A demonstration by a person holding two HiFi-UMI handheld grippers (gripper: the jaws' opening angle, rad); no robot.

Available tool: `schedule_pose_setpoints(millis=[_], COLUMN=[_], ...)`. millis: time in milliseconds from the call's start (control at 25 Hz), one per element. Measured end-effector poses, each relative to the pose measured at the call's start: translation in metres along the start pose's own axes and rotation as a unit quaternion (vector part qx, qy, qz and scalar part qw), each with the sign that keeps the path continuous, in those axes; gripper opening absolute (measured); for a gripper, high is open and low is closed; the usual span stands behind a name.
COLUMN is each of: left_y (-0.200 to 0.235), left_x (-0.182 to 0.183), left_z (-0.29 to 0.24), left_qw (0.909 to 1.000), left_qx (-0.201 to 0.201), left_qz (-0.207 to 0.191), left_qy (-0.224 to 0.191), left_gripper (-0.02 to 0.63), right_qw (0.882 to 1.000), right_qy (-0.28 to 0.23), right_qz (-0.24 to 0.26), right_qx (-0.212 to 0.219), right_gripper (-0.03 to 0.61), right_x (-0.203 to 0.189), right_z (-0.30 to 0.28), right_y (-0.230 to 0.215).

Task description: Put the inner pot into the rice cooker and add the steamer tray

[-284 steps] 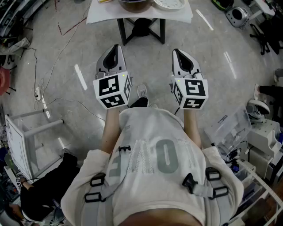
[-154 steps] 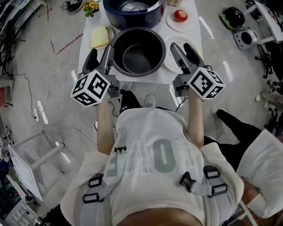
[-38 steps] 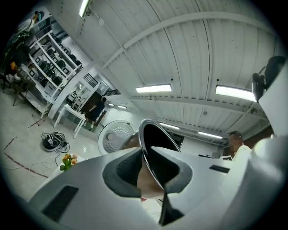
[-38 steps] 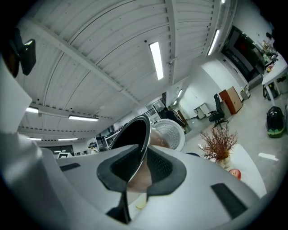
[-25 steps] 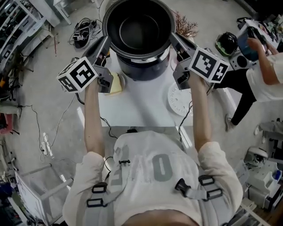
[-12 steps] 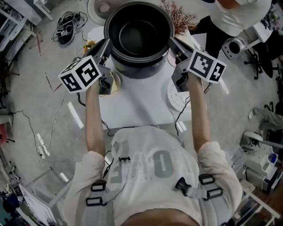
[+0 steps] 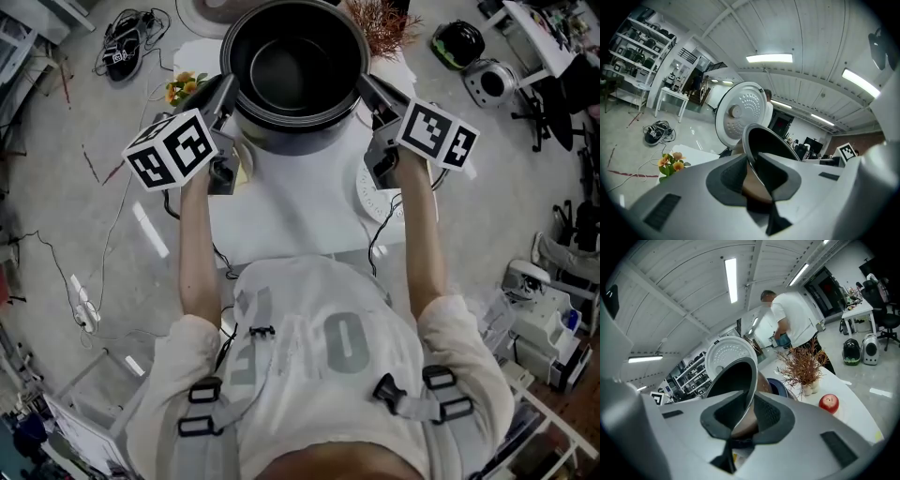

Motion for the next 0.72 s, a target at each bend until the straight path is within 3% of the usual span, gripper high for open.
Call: schedule_pose_setpoints(millis=[400, 720], left_y=[0.011, 0.023], left_x=[-0.01, -0.02], left_z=[-0.02, -0.032], left_qw=[0.9989, 0.9948], left_qx=[0.021, 0.05], left_qz=[-0.025, -0.056], left_qy=[0.033, 0.07], left_gripper=[0.061, 0.069], right_qw=[0.998, 0.99], right_qy=[0.053, 0.106], right_qz=[0.018, 0.077], right_qx=[-0.029, -0.049], right_gripper=[0.08, 0.096], right_x=[-0.018, -0.027], right_z=[-0.017, -0.029], right_y=[-0.015, -0.019])
Point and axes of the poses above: the fingertips, and each gripper's own axes: z backward along the fingers, y to its left, x out of its top, the point moved 8 cm from there along z, backward along the fingers, and after that the axes turned 14 degrees about z, right-handed, at the moved point
